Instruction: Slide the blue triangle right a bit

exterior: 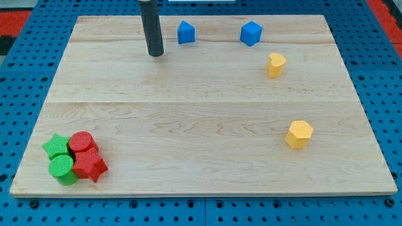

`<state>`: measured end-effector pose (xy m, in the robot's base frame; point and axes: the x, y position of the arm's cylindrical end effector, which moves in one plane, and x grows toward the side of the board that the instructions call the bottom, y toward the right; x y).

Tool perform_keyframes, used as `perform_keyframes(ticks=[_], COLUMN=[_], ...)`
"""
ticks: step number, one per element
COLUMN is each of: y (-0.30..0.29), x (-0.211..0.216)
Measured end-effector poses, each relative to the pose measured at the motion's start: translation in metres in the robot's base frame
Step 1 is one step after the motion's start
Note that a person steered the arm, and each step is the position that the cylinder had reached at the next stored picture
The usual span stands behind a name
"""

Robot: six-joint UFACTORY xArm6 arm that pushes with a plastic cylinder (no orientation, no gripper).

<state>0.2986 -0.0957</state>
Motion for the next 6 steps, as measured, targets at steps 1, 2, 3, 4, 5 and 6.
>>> perform_keyframes(ticks=[1,2,3,4,5,6], y=[-0.009,-0.013,0.0,0.04,0.062,0.081], x=[-0.013,-0.023,-0.03,-0.043,-0.045,-0.045])
